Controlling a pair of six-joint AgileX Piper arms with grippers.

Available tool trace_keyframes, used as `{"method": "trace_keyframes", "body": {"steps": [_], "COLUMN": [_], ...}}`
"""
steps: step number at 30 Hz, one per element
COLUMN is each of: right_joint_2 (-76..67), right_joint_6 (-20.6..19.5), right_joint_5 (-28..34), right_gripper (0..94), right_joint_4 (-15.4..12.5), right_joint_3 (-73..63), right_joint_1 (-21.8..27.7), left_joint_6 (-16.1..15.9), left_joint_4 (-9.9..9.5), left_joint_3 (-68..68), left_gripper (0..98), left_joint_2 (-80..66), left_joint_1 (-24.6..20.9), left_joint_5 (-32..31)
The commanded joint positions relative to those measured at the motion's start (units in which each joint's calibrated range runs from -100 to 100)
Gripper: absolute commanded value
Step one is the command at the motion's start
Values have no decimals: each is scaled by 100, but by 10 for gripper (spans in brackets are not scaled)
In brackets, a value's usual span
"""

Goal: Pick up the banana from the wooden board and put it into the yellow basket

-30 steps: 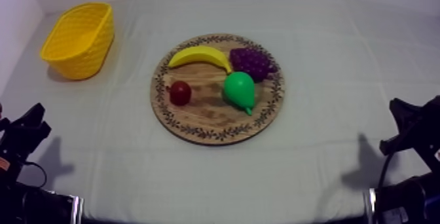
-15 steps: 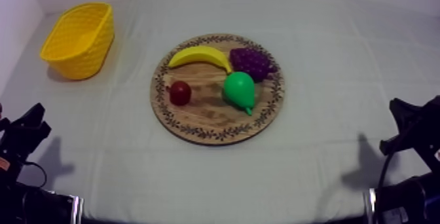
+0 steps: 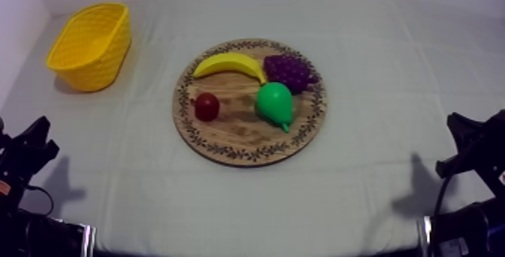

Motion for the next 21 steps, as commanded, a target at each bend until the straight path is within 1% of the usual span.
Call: {"method": "trace_keyframes", "body": {"steps": [1,3,6,10,13,16,18,21], "right_joint_2": [-3,-3,-3,-3,-3,-3,-3,-3], "right_joint_6": [1,1,1,1,1,1,1,1], "right_joint_5": [0,0,0,0,0,0,0,0], "right_gripper": [6,6,6,6,6,6,6,6], "right_joint_4": [1,1,1,1,1,1,1,1], "right_joint_3": [-5,-5,-5,-5,-5,-5,-5,-5], "right_joint_1": [0,0,0,0,0,0,0,0], "left_joint_6": [-37,0,198,99,12,-6,24,124], "left_joint_4": [-2,-5,-11,32,21,-126,-288,-582], "left_joint_3": [-1,-1,-1,-5,-179,-729,-1272,-2188], "left_gripper": [0,0,0,16,8,4,9,28], "left_joint_2": [0,0,0,0,82,628,1199,2160], "left_joint_1": [-2,-2,-2,6,134,327,500,807], "left_joint_5": [-35,-57,-98,-130,-158,-174,-156,-19]}}
